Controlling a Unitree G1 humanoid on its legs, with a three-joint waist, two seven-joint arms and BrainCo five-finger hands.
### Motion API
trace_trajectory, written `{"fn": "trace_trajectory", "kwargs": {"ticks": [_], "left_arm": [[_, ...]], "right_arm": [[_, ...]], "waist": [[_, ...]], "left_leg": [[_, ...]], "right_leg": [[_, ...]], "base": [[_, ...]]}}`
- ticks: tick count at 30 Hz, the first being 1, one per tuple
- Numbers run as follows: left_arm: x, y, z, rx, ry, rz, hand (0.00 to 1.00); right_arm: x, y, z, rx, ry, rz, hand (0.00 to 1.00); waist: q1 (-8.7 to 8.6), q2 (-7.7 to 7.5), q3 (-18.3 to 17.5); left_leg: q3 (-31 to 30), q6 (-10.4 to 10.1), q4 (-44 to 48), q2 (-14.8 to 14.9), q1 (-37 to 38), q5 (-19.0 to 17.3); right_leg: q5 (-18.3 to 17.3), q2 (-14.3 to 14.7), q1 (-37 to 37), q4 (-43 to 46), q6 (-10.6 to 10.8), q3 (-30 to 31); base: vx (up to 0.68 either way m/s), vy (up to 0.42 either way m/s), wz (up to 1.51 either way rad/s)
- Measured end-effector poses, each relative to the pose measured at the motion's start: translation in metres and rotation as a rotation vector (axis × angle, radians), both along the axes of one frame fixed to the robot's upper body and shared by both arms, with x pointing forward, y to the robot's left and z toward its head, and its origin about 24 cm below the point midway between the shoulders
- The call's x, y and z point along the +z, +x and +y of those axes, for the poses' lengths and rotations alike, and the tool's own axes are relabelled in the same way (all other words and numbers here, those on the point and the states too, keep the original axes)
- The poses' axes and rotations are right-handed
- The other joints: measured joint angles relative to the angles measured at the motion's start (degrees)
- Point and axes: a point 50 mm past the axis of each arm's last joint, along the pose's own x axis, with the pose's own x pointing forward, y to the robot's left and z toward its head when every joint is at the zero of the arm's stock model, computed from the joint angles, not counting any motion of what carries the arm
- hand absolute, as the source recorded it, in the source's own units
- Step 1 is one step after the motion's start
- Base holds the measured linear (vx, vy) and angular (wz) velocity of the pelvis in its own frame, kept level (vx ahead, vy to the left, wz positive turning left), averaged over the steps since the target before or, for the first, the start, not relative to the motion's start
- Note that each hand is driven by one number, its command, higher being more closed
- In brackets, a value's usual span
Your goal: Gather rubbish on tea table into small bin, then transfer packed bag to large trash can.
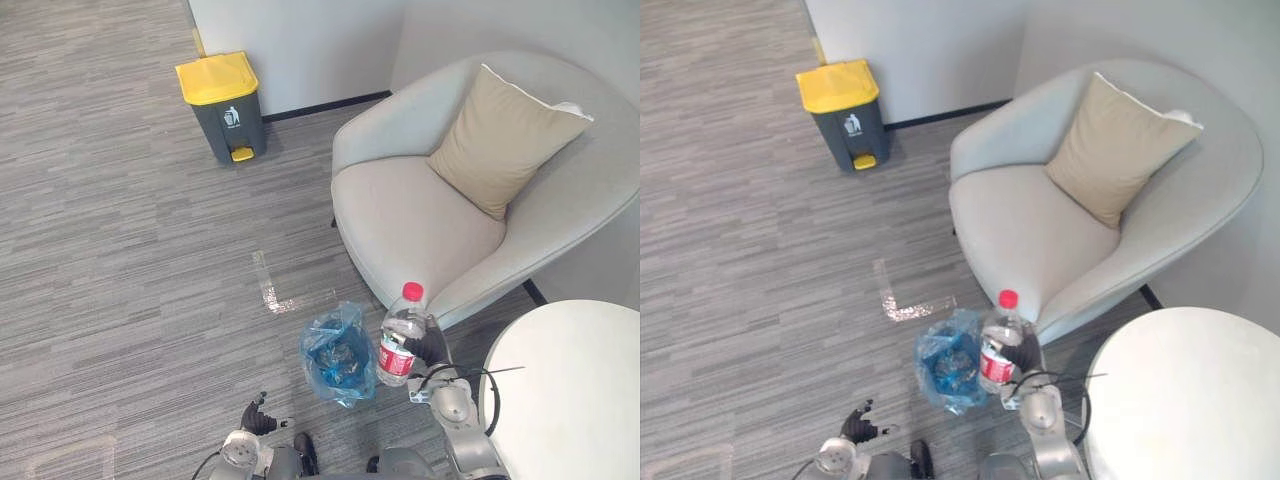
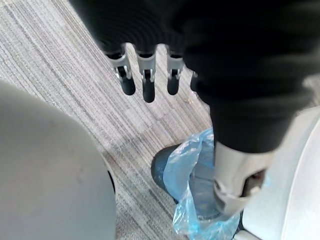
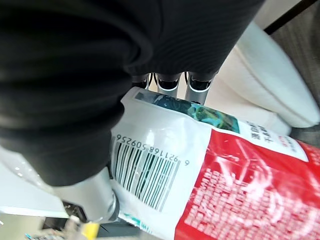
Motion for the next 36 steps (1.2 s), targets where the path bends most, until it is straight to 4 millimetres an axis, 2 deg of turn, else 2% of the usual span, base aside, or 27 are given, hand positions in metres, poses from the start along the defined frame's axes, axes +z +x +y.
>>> {"fn": "trace_trajectory", "kwargs": {"ticks": [1, 2, 4, 6, 8, 12, 15, 24, 26, 29, 36], "left_arm": [[0.005, 0.012, 0.004, 0.006, 0.016, -0.037, 0.00], [0.007, 0.018, 0.003, 0.006, 0.014, -0.052, 0.00], [0.012, 0.029, -0.001, 0.046, -0.026, -0.094, 0.00], [0.018, 0.038, -0.001, 0.053, -0.036, -0.133, 0.00], [0.026, 0.048, 0.001, 0.077, -0.055, -0.186, 0.00], [0.038, 0.065, 0.000, 0.136, -0.088, -0.262, 0.00], [0.052, 0.081, 0.002, 0.152, -0.086, -0.342, 0.00], [0.105, 0.128, 0.006, 0.255, -0.161, -0.600, 0.00], [0.116, 0.134, 0.008, 0.263, -0.159, -0.651, 0.00], [0.129, 0.137, 0.009, 0.252, -0.163, -0.711, 0.00], [0.144, 0.133, 0.007, 0.238, -0.189, -0.786, 0.00]], "right_arm": [[0.012, 0.013, 0.003, 0.029, -0.022, -0.052, 1.00], [0.018, 0.020, 0.002, 0.038, -0.034, -0.077, 1.00], [0.033, 0.035, 0.002, 0.070, -0.077, -0.130, 1.00], [0.043, 0.044, 0.000, 0.074, -0.101, -0.166, 1.00], [0.048, 0.048, -0.002, 0.063, -0.115, -0.187, 1.00], [0.061, 0.057, 0.000, 0.086, -0.148, -0.232, 1.00], [0.082, 0.065, 0.006, 0.110, -0.157, -0.313, 1.00], [0.147, 0.097, 0.021, 0.162, -0.246, -0.533, 1.00], [0.158, 0.101, 0.023, 0.164, -0.265, -0.562, 1.00], [0.168, 0.105, 0.022, 0.160, -0.277, -0.591, 1.00], [0.173, 0.118, 0.011, 0.097, -0.309, -0.567, 1.00]], "waist": [[0.31, -0.80, 1.8], [0.23, -0.12, 3.2], [0.17, 2.52, 6.0], [0.14, 3.14, 8.0], [0.19, 2.53, 9.3], [0.88, 2.34, 10.1], [1.35, 2.26, 10.8], [5.17, 1.04, 13.1], [5.65, 0.20, 13.9], [5.74, 0.03, 14.3], [6.86, -0.06, 14.4]], "left_leg": [[1.1, 0.3, 4.2, 0.0, -3.9, -0.4], [0.9, 0.3, 6.8, 0.4, -5.9, -1.2], [0.9, -0.5, 11.3, 2.8, -10.6, -2.8], [1.0, -0.9, 12.8, 3.4, -13.1, -3.2], [0.8, -1.0, 15.8, 3.7, -17.8, -3.9], [0.5, -0.6, 21.9, 4.9, -26.3, -4.9], [-0.7, -0.7, 25.3, 5.5, -33.1, -5.1], [-4.2, 1.2, 32.4, 4.6, -51.2, -3.2], [-4.4, 1.3, 33.0, 4.1, -53.1, -2.8], [-5.4, 1.0, 32.8, 3.2, -55.5, -2.4], [-5.6, 0.9, 31.4, 1.3, -59.3, -1.1]], "right_leg": [[2.4, -1.0, -3.8, -1.9, -0.3, 1.3], [2.0, -0.9, -4.7, -1.1, 0.1, 1.5], [1.7, 0.4, -8.2, 0.4, -0.2, 1.4], [1.2, 0.5, -11.8, 3.8, -0.1, 1.4], [-0.4, 0.0, -17.3, 8.5, -0.7, 1.4], [-2.1, -0.9, -25.2, 13.4, -1.6, -0.3], [-2.1, -1.7, -31.0, 16.3, -1.7, -2.0], [-2.6, -3.9, -47.0, 25.0, -2.8, -4.2], [-2.8, -4.5, -48.8, 26.2, -3.0, -4.4], [-2.9, -5.4, -50.6, 26.4, -3.1, -5.2], [-2.9, -7.3, -54.6, 27.0, -3.0, -5.6]], "base": [[-0.14, -0.118, -0.08], [-0.15, -0.123, -0.13], [-0.20, -0.101, -0.21], [-0.22, -0.079, -0.10], [-0.21, -0.065, 0.06], [-0.21, -0.022, 0.00], [-0.19, 0.022, 0.15], [-0.09, 0.010, 0.21], [-0.05, -0.010, 0.22], [-0.05, -0.015, 0.21], [-0.04, -0.019, 0.15]]}}
